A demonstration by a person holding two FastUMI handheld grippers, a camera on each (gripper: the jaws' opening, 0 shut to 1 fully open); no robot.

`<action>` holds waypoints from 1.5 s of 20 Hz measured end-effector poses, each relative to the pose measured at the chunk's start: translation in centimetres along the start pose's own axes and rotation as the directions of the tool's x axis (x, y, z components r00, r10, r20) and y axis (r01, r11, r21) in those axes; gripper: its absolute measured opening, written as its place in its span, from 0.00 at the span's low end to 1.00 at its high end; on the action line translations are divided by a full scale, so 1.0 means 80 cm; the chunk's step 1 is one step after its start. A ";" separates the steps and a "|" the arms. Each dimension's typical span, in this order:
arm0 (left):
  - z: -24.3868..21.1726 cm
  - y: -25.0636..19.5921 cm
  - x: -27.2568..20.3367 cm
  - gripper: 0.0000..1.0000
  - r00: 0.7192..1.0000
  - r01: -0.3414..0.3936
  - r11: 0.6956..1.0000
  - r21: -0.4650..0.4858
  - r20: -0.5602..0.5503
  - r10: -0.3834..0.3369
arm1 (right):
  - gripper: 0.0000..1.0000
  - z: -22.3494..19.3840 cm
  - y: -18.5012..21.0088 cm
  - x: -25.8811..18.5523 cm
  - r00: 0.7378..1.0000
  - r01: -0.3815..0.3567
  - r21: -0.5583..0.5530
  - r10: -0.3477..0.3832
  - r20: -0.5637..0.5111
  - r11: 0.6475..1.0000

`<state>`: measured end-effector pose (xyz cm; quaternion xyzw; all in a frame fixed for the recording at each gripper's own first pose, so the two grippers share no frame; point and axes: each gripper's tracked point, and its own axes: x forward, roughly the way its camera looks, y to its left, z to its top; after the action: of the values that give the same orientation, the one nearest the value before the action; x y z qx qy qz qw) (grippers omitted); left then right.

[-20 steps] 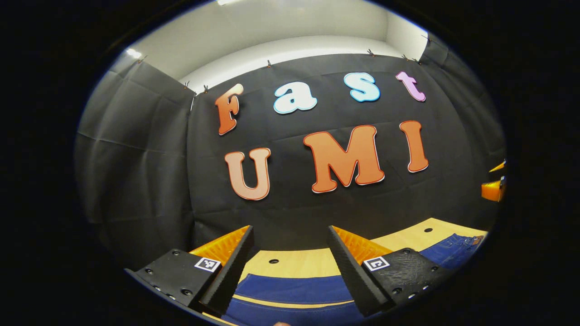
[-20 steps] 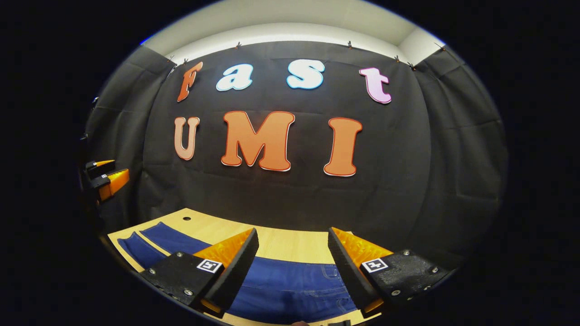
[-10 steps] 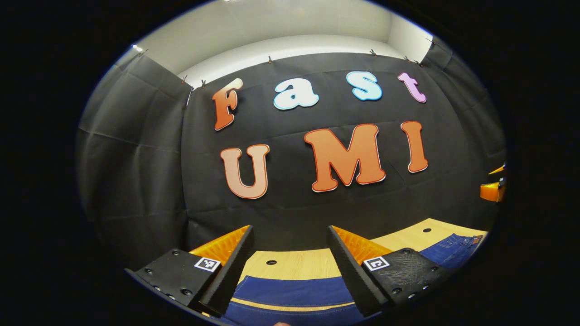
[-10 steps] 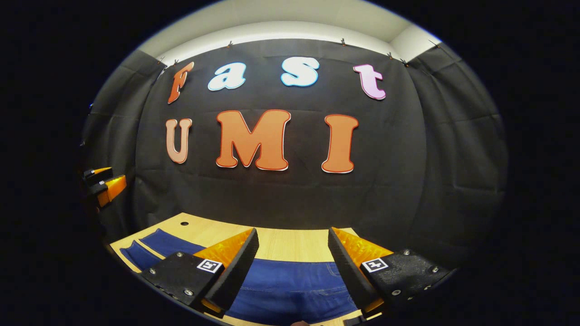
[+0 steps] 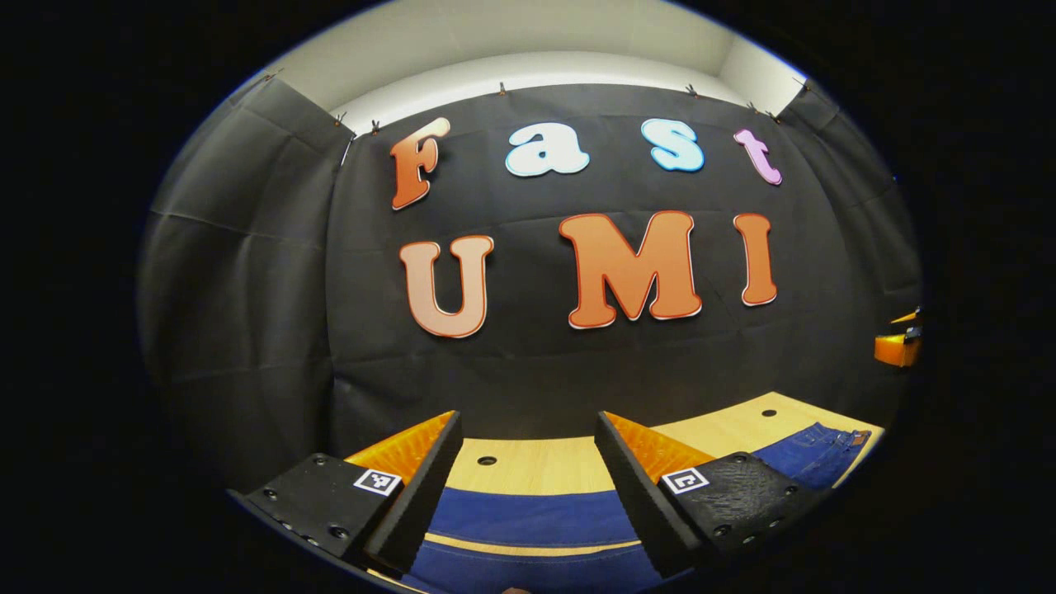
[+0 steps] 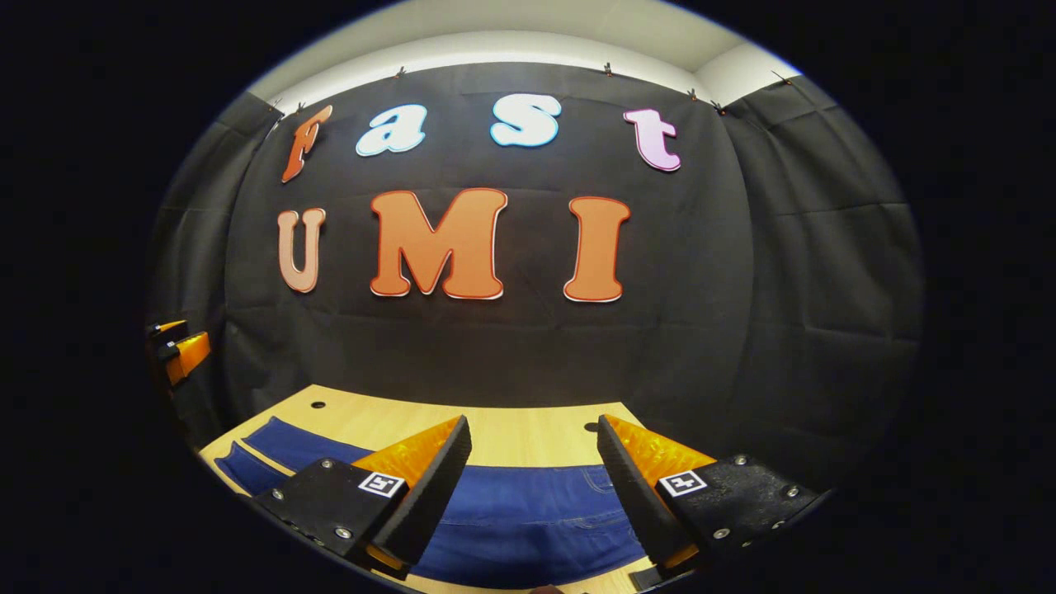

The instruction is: Grasp the waist and the cuffs of the jeans and fold them to make the two legs overlap; first hold the waist and fold one-third of the jeans toward the cuffs, then hold the cuffs and fold the remaining one-third in the same direction to finish folding.

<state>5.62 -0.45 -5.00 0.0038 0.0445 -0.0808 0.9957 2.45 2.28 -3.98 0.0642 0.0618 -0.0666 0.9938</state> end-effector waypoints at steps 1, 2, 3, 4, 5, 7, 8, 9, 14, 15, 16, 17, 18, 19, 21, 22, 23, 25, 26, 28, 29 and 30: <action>-0.011 0.007 -0.001 1.00 1.000 -0.002 1.000 0.003 -0.022 0.003 | 0.96 -0.005 -0.009 0.002 1.000 0.012 -0.006 -0.012 -0.011 1.000; -0.020 0.013 -0.001 0.99 0.999 -0.007 1.000 0.000 -0.046 0.007 | 0.96 -0.008 -0.018 0.004 0.999 0.022 -0.011 -0.023 -0.023 1.000; -0.030 0.020 0.001 1.00 0.997 -0.014 1.000 -0.007 -0.071 0.013 | 0.96 -0.013 -0.028 0.007 0.999 0.035 -0.013 -0.035 -0.036 0.999; -0.042 0.029 0.001 0.99 0.994 -0.022 1.000 -0.017 -0.104 0.020 | 0.96 -0.020 -0.038 0.010 0.998 0.044 -0.012 -0.045 -0.054 0.999; -0.058 0.037 0.000 0.99 0.989 -0.033 0.999 -0.025 -0.143 0.029 | 0.96 -0.028 -0.047 0.013 0.996 0.053 -0.009 -0.054 -0.077 0.999; -0.089 0.055 -0.002 0.99 0.974 -0.056 0.997 -0.057 -0.224 0.042 | 0.96 -0.044 -0.062 0.019 0.991 0.056 0.024 -0.053 -0.124 0.998; -0.105 0.059 -0.002 0.99 0.963 -0.068 0.994 -0.086 -0.267 0.042 | 0.96 -0.056 -0.066 0.022 0.986 0.057 0.050 -0.048 -0.157 0.997; -0.122 0.067 -0.004 0.99 0.948 -0.089 0.990 -0.112 -0.314 0.050 | 0.96 -0.069 -0.070 0.026 0.980 0.059 0.078 -0.043 -0.192 0.995; -0.202 0.105 -0.031 1.00 0.858 -0.258 0.936 -0.238 -0.502 0.109 | 0.97 -0.126 -0.102 0.039 0.945 0.082 0.166 -0.024 -0.326 0.983; -0.217 0.109 -0.037 0.97 0.836 -0.292 0.919 -0.264 -0.538 0.111 | 0.97 -0.138 -0.109 0.042 0.933 0.094 0.178 -0.024 -0.358 0.980; -0.234 0.115 -0.046 0.98 0.811 -0.332 0.897 -0.291 -0.573 0.115 | 0.97 -0.155 -0.118 0.047 0.918 0.105 0.192 -0.021 -0.395 0.976; -0.251 0.121 -0.051 0.97 0.786 -0.370 0.871 -0.324 -0.609 0.107 | 0.96 -0.169 -0.124 0.046 0.899 0.112 0.214 -0.007 -0.438 0.970; -0.267 0.128 -0.053 0.98 0.759 -0.415 0.838 -0.355 -0.643 0.103 | 0.96 -0.183 -0.126 0.046 0.882 0.123 0.235 0.002 -0.472 0.964; -0.279 0.135 -0.059 0.98 0.729 -0.456 0.801 -0.386 -0.679 0.088 | 0.96 -0.197 -0.133 0.046 0.864 0.135 0.256 0.013 -0.503 0.957; -0.303 0.155 -0.069 0.98 0.695 -0.529 0.718 -0.453 -0.717 0.060 | 0.96 -0.222 -0.144 0.048 0.832 0.169 0.293 0.023 -0.554 0.941; -0.316 0.161 -0.073 0.98 0.678 -0.566 0.665 -0.488 -0.734 0.039 | 0.96 -0.233 -0.147 0.048 0.816 0.185 0.302 0.024 -0.577 0.935; -0.334 0.159 -0.080 0.98 0.661 -0.600 0.609 -0.518 -0.750 0.013 | 0.96 -0.245 -0.152 0.047 0.798 0.212 0.312 0.020 -0.603 0.926; -0.364 0.163 -0.086 0.98 0.633 -0.644 0.524 -0.557 -0.773 -0.044 | 0.97 -0.260 -0.149 0.049 0.771 0.261 0.369 0.037 -0.636 0.892; -0.379 0.165 -0.089 0.98 0.617 -0.666 0.491 -0.561 -0.785 -0.059 | 0.96 -0.269 -0.144 0.050 0.755 0.281 0.404 0.059 -0.653 0.871; -0.394 0.164 -0.091 1.00 0.591 -0.715 0.408 -0.568 -0.802 -0.082 | 0.97 -0.285 -0.141 0.048 0.720 0.325 0.440 0.083 -0.689 0.837; -0.402 0.164 -0.094 0.98 0.587 -0.731 0.363 -0.578 -0.804 -0.100 | 0.97 -0.291 -0.143 0.049 0.710 0.344 0.446 0.082 -0.700 0.826; -0.408 0.165 -0.098 0.98 0.580 -0.745 0.323 -0.583 -0.806 -0.117 | 0.96 -0.295 -0.142 0.051 0.698 0.358 0.453 0.088 -0.711 0.816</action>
<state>-2.80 14.27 -36.83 -0.4907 0.4732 0.1892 0.7068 2.18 -6.22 -29.09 0.3677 0.4179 -0.1287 0.8207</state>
